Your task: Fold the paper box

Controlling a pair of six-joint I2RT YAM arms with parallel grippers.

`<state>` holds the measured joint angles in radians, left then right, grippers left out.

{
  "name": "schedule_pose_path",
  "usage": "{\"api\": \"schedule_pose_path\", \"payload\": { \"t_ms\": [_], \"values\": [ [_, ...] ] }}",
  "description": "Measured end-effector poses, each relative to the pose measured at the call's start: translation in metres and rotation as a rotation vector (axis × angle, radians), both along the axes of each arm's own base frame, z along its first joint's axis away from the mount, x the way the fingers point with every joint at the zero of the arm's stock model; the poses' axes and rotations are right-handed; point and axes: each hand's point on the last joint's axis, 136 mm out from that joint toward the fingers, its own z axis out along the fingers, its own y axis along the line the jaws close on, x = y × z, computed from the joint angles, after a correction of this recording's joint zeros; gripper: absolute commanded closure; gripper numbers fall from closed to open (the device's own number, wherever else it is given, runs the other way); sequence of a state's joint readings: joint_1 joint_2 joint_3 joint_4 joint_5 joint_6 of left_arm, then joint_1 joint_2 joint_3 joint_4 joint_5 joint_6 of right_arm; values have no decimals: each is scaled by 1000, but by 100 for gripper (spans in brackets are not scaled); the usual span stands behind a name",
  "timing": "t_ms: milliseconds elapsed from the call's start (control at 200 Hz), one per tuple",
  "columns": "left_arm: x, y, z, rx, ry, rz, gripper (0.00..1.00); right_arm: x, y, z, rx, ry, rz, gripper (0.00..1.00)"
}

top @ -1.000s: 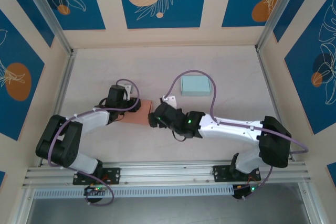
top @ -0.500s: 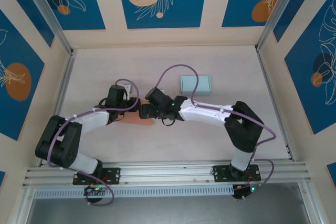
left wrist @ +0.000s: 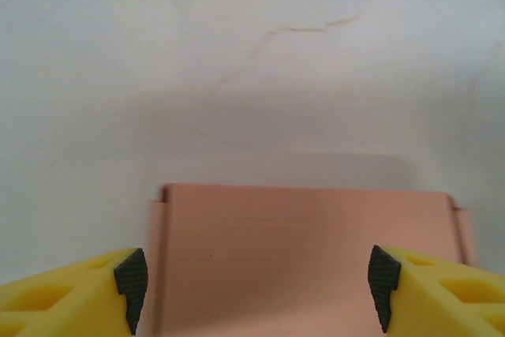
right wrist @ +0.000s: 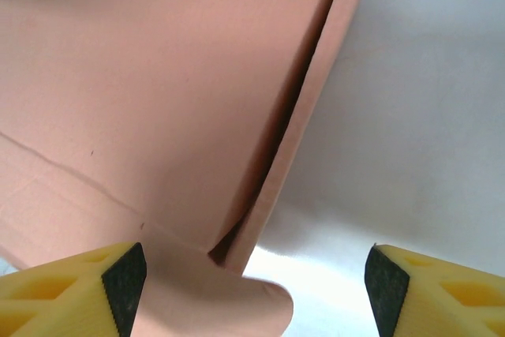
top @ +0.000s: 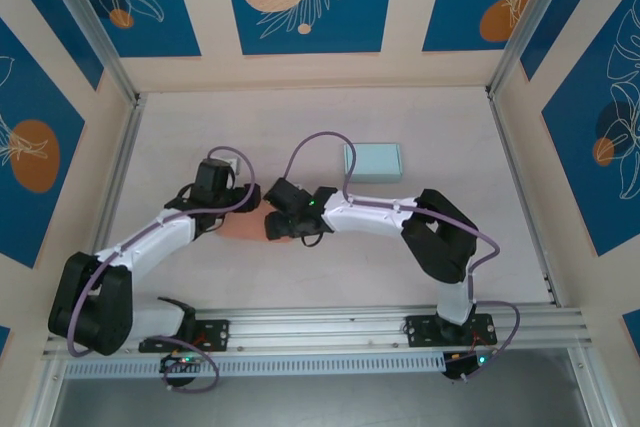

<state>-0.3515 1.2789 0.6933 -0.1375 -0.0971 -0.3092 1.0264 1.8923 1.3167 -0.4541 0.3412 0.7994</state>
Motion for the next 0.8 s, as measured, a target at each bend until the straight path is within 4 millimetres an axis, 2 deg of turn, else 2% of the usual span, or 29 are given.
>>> {"api": "schedule_pose_path", "payload": {
  "t_ms": [160,395,555,800],
  "values": [
    [-5,12,-7,72,27,15,27,-10,1,3,-12,7,17,29],
    [-12,2,-23,37,77,-28,32,-19,10,8,-7,5,44,29],
    [-13,0,-36,33,112,-32,36,-17,16,16,15,1,48,34],
    [-10,-3,-38,7,99,-25,37,-21,19,10,19,31,54,34]
  ]
}}
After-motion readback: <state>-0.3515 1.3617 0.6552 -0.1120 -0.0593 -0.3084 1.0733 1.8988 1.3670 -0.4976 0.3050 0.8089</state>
